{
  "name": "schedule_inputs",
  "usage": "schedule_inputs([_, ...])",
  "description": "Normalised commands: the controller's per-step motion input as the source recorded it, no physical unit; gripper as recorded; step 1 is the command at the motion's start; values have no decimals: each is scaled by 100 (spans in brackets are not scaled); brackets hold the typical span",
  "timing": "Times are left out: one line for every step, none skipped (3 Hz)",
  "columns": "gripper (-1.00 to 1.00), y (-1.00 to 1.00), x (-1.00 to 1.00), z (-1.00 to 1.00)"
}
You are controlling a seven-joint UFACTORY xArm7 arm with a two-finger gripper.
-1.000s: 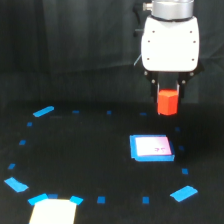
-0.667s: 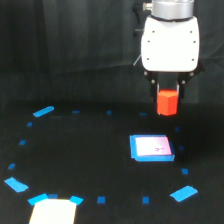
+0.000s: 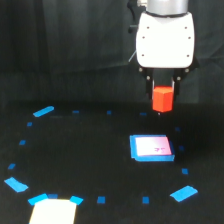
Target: Pick up the red object from the table
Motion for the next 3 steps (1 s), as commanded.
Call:
schedule_inputs([-99, -10, 30, -26])
schedule_inputs([-100, -22, -31, 50])
schedule_inputs([-100, 10, 41, -27])
